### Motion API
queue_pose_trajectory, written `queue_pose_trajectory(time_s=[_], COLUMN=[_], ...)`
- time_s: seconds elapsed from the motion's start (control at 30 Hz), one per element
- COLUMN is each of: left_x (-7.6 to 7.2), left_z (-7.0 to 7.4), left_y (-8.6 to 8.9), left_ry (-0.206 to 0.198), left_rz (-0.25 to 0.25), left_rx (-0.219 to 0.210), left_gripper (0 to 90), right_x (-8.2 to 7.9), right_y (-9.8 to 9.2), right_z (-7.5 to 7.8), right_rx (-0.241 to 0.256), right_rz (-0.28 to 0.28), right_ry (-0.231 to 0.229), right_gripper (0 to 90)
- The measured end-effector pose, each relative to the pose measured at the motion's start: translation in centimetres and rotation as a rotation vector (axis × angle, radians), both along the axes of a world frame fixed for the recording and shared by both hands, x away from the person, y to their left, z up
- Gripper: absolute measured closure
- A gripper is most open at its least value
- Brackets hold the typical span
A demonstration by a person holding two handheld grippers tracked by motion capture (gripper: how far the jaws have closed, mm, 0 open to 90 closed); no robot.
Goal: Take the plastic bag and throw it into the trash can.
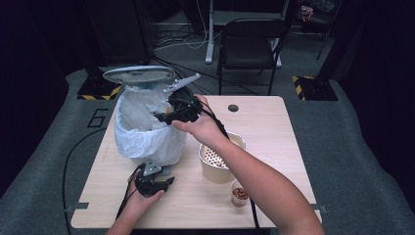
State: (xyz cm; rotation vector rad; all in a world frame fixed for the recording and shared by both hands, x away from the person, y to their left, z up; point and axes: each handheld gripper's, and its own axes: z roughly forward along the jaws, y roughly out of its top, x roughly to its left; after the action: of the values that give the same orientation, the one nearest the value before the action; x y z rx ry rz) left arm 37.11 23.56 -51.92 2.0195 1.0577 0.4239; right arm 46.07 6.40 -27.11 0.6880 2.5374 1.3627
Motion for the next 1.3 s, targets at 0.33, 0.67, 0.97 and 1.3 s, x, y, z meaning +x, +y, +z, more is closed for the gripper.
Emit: queue_pose_trajectory(time_s=[0.33,0.67,0.97,1.3], left_x=[0.0,0.0,0.0,0.0], left_z=[0.0,0.1,0.1,0.1], left_y=[0.0,0.0,0.0,0.0], left_ry=[0.000,0.007,0.007,0.007], left_rz=[-0.002,-0.005,-0.005,-0.005], left_rx=[0.002,0.004,0.004,0.004], left_gripper=[39.0,39.0,39.0,39.0], right_x=[0.4,1.0,1.4,1.6], right_y=[1.3,2.3,3.1,3.5], right_z=[-0.7,-1.5,-2.4,-3.0], right_rx=[-0.006,-0.013,-0.031,-0.003], right_rz=[0.006,-0.010,-0.036,-0.089], right_ry=[-0.024,-0.026,-0.030,-0.026], right_gripper=[60.7,60.7,46.1,26.7])
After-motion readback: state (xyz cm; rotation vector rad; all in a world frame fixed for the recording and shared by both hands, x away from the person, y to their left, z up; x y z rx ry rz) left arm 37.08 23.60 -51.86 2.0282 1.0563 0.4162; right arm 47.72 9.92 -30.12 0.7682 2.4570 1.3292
